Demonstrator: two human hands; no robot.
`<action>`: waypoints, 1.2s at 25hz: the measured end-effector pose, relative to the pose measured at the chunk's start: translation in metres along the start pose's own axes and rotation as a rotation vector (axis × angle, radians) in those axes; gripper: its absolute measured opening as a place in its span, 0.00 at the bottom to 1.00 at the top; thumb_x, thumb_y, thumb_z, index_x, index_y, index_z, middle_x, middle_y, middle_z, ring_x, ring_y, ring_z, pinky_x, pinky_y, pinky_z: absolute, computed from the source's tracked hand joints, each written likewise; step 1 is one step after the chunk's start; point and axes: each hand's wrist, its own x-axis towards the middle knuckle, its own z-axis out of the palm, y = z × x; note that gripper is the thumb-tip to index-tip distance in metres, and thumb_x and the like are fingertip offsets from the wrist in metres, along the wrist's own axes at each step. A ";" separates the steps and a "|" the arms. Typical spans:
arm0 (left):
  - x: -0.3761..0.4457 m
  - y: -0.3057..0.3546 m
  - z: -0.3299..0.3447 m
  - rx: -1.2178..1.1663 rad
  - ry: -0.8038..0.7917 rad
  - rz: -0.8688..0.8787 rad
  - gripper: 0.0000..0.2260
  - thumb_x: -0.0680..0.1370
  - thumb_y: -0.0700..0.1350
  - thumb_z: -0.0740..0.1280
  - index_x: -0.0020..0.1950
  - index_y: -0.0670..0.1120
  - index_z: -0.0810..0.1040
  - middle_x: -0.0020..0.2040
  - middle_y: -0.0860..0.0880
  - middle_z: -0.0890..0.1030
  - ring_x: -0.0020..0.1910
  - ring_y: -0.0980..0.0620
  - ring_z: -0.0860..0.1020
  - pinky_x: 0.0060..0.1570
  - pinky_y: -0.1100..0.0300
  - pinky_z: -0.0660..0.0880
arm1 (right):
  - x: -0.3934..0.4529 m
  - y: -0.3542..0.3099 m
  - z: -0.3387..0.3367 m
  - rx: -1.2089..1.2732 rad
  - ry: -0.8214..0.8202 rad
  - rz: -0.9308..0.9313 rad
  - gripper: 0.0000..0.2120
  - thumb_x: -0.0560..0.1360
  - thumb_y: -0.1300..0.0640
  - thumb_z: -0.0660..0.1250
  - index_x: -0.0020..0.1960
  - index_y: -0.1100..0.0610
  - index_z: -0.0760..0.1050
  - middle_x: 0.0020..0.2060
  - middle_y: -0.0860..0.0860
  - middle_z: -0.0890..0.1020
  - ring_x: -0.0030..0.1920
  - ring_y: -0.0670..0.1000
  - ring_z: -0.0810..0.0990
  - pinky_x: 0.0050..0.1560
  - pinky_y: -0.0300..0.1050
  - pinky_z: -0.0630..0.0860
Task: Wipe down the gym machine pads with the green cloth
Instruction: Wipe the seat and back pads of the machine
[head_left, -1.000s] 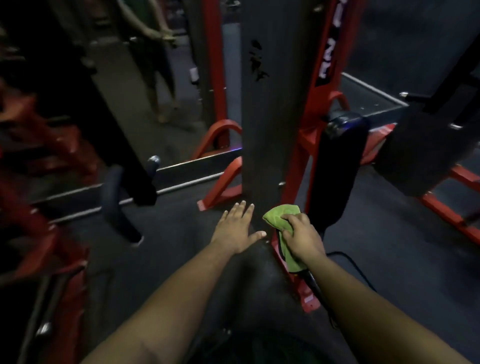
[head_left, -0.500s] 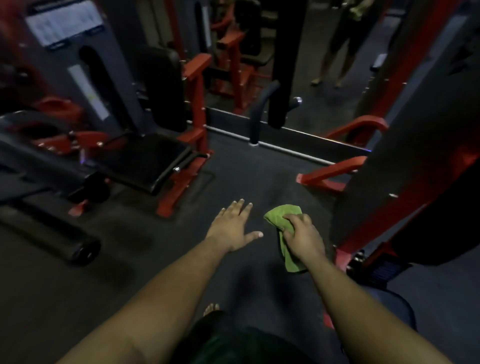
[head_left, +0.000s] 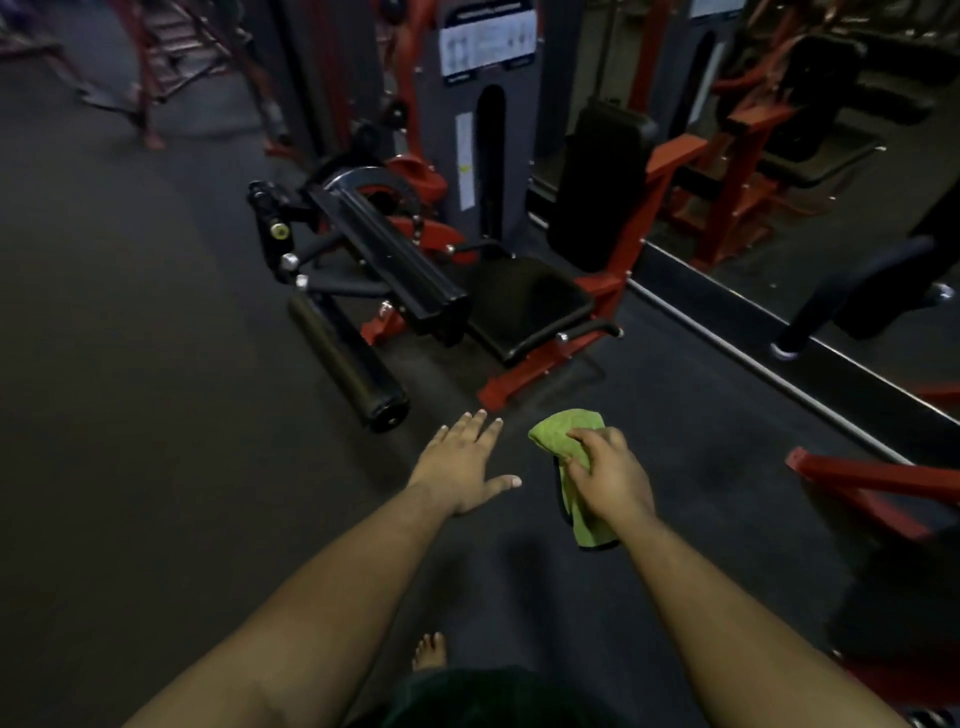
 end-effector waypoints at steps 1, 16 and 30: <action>-0.002 -0.021 -0.002 -0.003 0.000 -0.020 0.44 0.77 0.72 0.57 0.84 0.50 0.47 0.84 0.47 0.48 0.82 0.47 0.47 0.80 0.46 0.50 | 0.009 -0.016 0.010 -0.002 -0.011 -0.026 0.21 0.78 0.49 0.67 0.71 0.44 0.71 0.66 0.49 0.70 0.61 0.56 0.77 0.56 0.53 0.78; 0.003 -0.295 -0.024 -0.141 0.000 -0.328 0.43 0.77 0.72 0.58 0.84 0.51 0.49 0.84 0.47 0.50 0.82 0.47 0.49 0.79 0.47 0.52 | 0.134 -0.230 0.152 -0.043 -0.220 -0.261 0.21 0.79 0.49 0.66 0.72 0.45 0.71 0.66 0.47 0.70 0.62 0.52 0.75 0.55 0.49 0.77; 0.073 -0.480 -0.052 -0.116 -0.064 -0.384 0.42 0.78 0.69 0.60 0.83 0.51 0.47 0.84 0.47 0.48 0.82 0.48 0.46 0.80 0.46 0.49 | 0.264 -0.365 0.274 -0.021 -0.359 -0.286 0.21 0.79 0.50 0.66 0.72 0.44 0.70 0.67 0.48 0.70 0.63 0.53 0.75 0.60 0.53 0.77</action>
